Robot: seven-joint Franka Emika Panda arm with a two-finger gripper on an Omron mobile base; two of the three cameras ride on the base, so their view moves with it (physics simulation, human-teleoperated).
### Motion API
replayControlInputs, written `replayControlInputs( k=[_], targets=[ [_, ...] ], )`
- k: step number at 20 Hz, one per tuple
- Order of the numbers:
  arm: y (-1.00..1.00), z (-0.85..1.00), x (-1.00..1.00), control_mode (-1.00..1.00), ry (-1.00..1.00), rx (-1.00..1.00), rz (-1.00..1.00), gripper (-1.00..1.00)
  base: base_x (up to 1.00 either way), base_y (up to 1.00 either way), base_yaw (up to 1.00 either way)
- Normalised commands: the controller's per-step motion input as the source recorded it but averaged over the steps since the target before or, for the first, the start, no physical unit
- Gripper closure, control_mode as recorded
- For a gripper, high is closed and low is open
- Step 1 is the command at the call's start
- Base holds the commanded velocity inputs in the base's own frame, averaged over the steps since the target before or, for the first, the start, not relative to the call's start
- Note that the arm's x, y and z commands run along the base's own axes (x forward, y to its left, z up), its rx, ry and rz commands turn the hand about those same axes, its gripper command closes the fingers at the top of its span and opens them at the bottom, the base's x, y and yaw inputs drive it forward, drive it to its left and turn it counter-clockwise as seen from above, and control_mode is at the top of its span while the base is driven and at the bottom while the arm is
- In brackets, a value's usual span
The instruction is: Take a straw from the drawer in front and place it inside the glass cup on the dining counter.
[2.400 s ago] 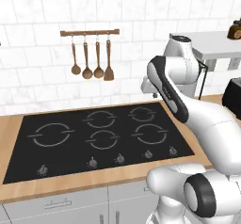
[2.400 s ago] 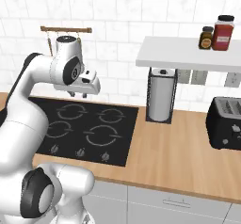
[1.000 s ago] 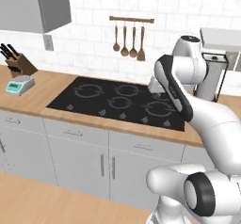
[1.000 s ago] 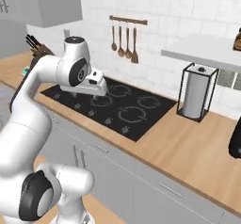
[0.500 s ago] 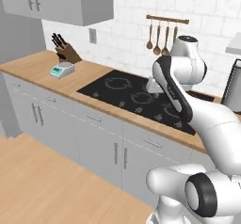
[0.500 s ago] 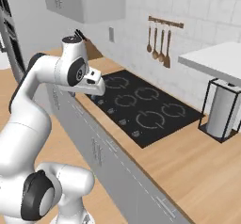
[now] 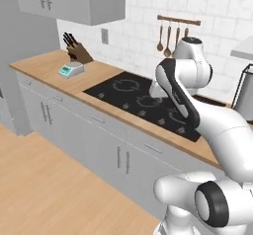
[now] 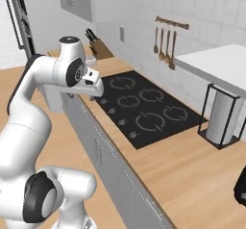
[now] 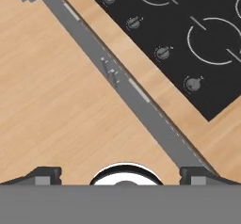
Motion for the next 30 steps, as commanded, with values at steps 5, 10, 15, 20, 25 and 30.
replayControlInputs(
  k=[5, 10, 15, 20, 25, 30],
  targets=[
    [0.0, 0.0, 0.0, 1.0, 0.0, 0.0, 0.0, -1.0, -0.23, -0.39, 0.06],
    [0.0, 0.0, 0.0, 1.0, 0.0, 0.0, 0.0, -1.0, -0.18, -0.49, 0.04],
    [0.0, 0.0, 0.0, 1.0, 0.0, 0.0, 0.0, -1.0, -0.12, -0.51, 0.04],
    [0.0, 0.0, 0.0, 1.0, 0.0, 0.0, 0.0, -1.0, 0.01, -0.6, 0.06],
    [0.0, 0.0, 0.0, 1.0, 0.0, 0.0, 0.0, -1.0, 0.23, -0.78, 0.33],
    [-0.01, 0.0, 0.0, -1.0, 0.0, 0.0, 0.15, -1.0, 0.1, -0.29, 0.29]
  ],
)
